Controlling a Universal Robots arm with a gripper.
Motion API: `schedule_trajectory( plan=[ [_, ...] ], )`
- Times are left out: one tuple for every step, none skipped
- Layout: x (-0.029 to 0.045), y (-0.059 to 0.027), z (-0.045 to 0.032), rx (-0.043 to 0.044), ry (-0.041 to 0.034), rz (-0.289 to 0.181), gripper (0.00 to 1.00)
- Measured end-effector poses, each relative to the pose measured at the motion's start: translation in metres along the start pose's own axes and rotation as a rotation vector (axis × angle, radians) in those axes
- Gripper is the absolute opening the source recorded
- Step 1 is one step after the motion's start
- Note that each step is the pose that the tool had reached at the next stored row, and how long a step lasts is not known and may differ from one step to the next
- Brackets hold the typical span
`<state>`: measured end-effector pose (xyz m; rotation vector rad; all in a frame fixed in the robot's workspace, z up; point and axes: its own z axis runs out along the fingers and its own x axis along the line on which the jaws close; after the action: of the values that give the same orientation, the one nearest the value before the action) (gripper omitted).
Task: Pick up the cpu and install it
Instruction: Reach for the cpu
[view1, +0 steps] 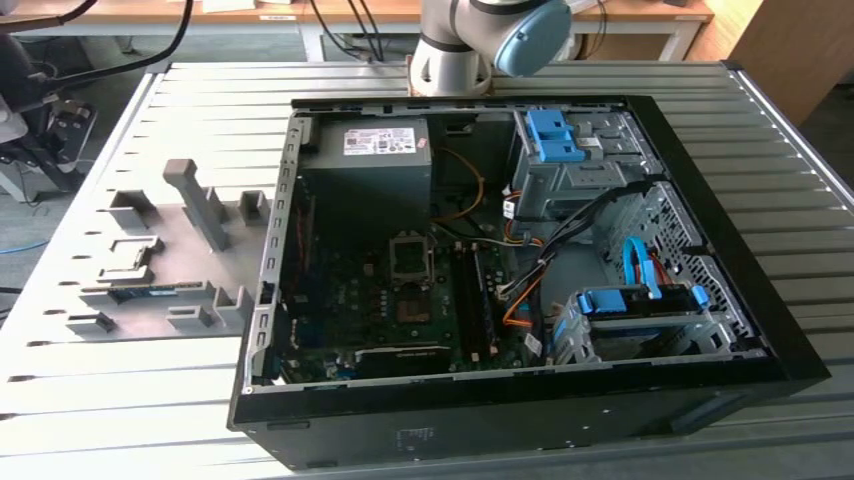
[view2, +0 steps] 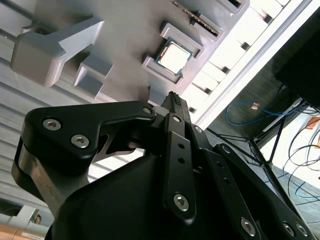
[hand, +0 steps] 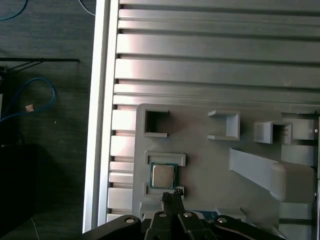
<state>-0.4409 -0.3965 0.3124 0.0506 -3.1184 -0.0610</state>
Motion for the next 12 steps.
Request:
schedule_trajectory(
  plan=[
    [0.0000, 0.0000, 0.0005, 0.0000, 0.0000, 0.000, 0.10],
    [0.0000, 0.0000, 0.0010, -0.0001, -0.0001, 0.000, 0.10],
    [0.0000, -0.0001, 0.0014, 0.0000, 0.0000, 0.000, 0.10],
    [-0.0001, -0.0001, 0.0019, 0.0000, 0.0000, 0.000, 0.10],
    [-0.0001, -0.0001, 0.0024, 0.0000, 0.0000, 0.000, 0.10],
    [-0.0001, -0.0001, 0.0029, 0.0000, 0.0000, 0.000, 0.10],
    [-0.0001, -0.0001, 0.0034, 0.0000, 0.0000, 0.000, 0.10],
    [-0.0001, -0.0001, 0.0038, 0.0000, 0.0001, 0.000, 0.10],
    [-0.0001, -0.0002, 0.0043, 0.0000, 0.0000, 0.000, 0.10],
    [-0.0001, -0.0002, 0.0048, 0.0000, 0.0000, 0.000, 0.10],
    [-0.0001, -0.0002, 0.0052, 0.0000, 0.0000, 0.000, 0.10],
    [-0.0001, -0.0002, 0.0057, 0.0000, 0.0000, 0.000, 0.10]
  ],
)
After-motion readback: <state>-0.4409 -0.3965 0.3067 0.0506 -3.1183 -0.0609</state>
